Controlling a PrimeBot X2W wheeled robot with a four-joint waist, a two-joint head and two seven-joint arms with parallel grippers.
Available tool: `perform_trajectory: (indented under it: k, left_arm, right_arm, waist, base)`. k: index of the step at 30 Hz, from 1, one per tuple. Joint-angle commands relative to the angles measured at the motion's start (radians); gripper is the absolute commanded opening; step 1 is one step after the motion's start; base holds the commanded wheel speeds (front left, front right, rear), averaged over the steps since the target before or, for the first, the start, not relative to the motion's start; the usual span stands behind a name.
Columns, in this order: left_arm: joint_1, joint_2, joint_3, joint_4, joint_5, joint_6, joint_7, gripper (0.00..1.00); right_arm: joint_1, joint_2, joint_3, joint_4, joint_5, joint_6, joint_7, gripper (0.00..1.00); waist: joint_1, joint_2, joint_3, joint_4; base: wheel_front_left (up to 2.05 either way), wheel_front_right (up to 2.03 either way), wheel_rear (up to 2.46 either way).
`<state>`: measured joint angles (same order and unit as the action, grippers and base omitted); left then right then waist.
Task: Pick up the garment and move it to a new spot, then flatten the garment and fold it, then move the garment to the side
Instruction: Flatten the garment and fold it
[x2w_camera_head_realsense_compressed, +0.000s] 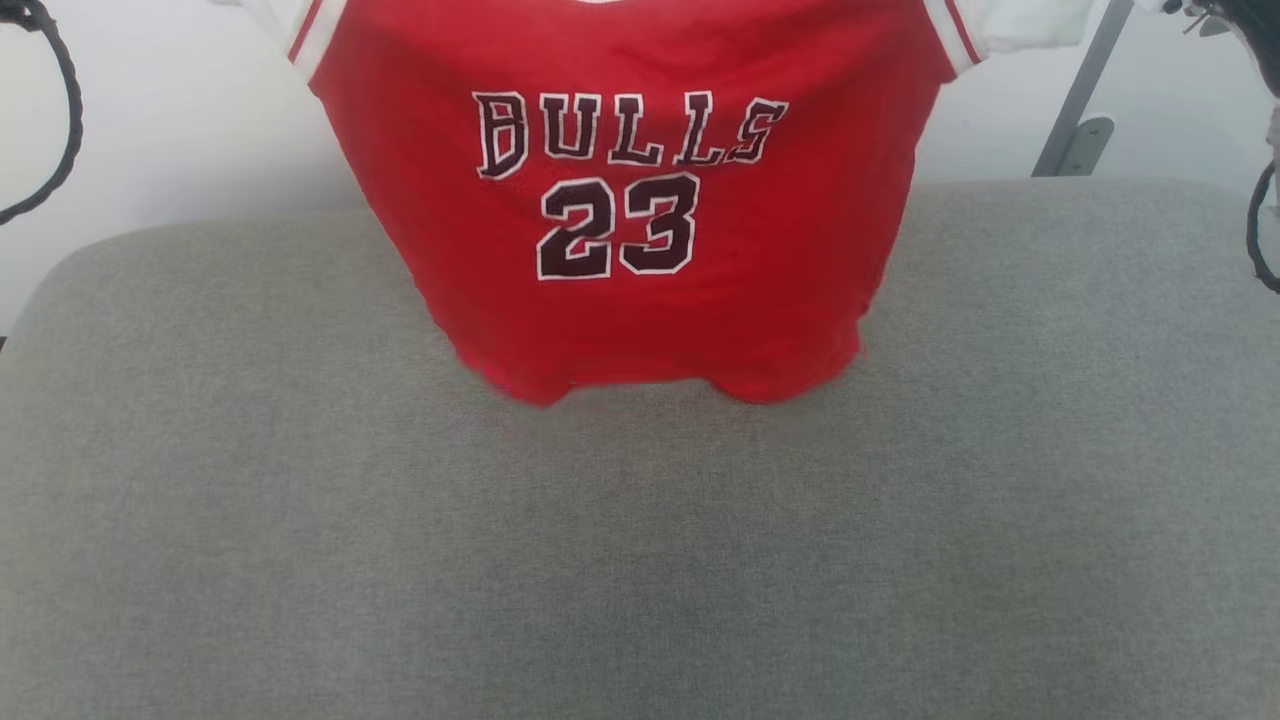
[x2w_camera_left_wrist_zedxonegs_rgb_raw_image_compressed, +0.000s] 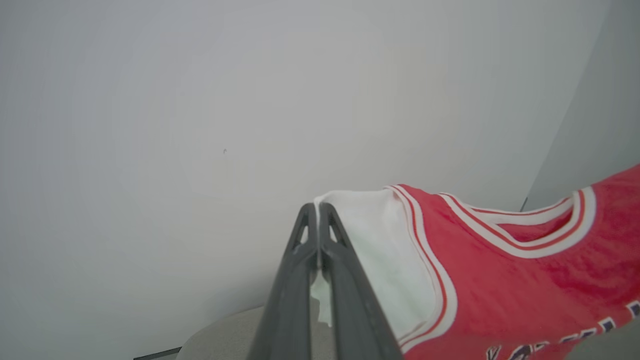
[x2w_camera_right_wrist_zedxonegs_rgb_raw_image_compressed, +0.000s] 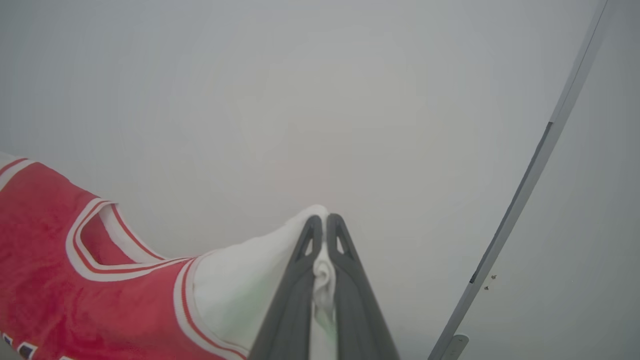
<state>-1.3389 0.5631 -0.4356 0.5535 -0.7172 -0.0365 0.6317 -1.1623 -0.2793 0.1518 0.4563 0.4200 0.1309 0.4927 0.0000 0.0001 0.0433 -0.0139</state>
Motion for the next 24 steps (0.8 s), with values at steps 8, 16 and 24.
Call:
perform_trajectory:
  k: [8, 16, 24]
  left_arm:
    - [-0.052, -0.018, -0.004, 0.041, 0.037, -0.009, -0.094, 0.00]
    - [-0.226, -0.056, -0.004, 0.136, 0.098, -0.038, -0.305, 0.00]
    - [-0.419, -0.087, -0.017, 0.241, 0.187, -0.053, -0.591, 0.00]
  right_arm:
    - [-0.077, 0.010, 0.034, 0.071, -0.053, 0.000, -0.101, 0.00]
    - [-0.266, 0.019, 0.031, 0.231, -0.194, 0.000, -0.366, 0.00]
    - [-0.459, 0.033, -0.040, 0.371, -0.425, 0.000, -0.669, 0.00]
  waist:
    - [0.0000, -0.0001, 0.098, -0.011]
    - [0.0000, -0.0001, 0.284, -0.006]
    - [0.0000, -0.0001, 0.411, 0.007]
  base:
    - [0.00, 0.00, 0.00]
    - [0.00, 0.00, 0.00]
    - [0.00, 0.00, 0.00]
